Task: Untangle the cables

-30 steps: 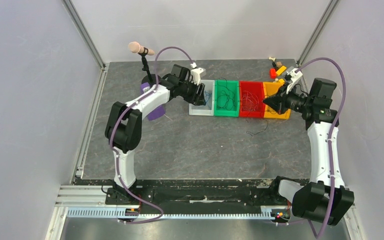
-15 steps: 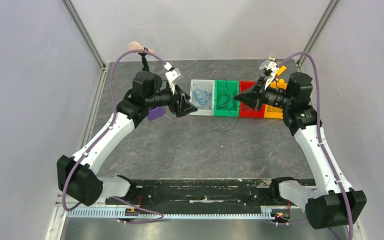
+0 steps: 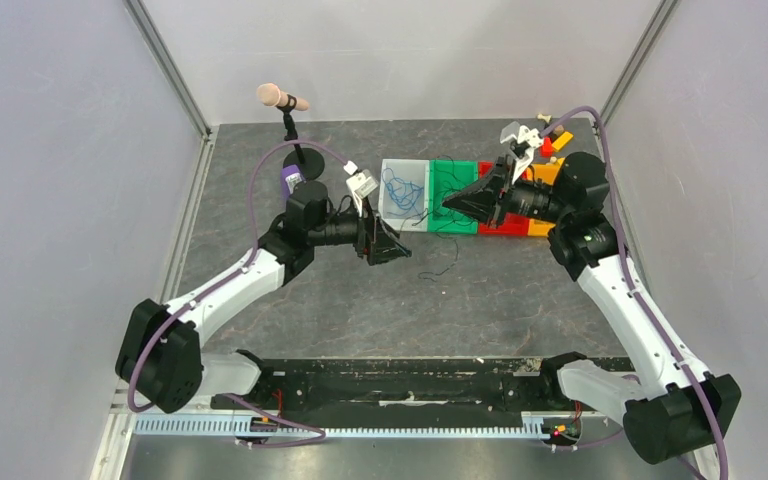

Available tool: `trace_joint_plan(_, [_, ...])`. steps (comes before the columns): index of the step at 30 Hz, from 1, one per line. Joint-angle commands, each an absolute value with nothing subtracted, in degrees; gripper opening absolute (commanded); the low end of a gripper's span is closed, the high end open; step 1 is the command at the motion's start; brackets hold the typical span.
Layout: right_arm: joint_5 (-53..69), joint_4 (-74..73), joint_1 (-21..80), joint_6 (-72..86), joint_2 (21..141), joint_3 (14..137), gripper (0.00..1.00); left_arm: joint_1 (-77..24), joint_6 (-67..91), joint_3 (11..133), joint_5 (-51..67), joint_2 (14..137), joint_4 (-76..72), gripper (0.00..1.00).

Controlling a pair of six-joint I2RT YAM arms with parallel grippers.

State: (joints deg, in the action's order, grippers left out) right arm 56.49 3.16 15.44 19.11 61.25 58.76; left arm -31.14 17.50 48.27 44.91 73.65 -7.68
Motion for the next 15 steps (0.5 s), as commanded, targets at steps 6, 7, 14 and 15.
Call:
trace_joint_plan(6, [56.2, -3.6, 17.3, 12.2, 62.0, 60.8, 0.0, -31.0, 4.5, 51.0, 51.6, 68.8, -13.6, 0.8])
trace_joint_plan(7, [56.1, -4.7, 17.5, 11.1, 62.1, 61.0, 0.0, -31.1, 1.9, 51.1, 50.6, 67.0, -11.7, 0.8])
trace_joint_plan(14, [54.4, -5.4, 20.4, 9.4, 63.4, 61.4, 0.0, -36.9, -1.6, 53.3, 38.3, 67.6, -10.3, 0.8])
trace_joint_plan(15, [54.0, -4.8, 21.0, 9.6, 63.7, 61.6, 0.0, -38.6, -1.5, 54.1, 37.0, 69.2, -10.5, 0.8])
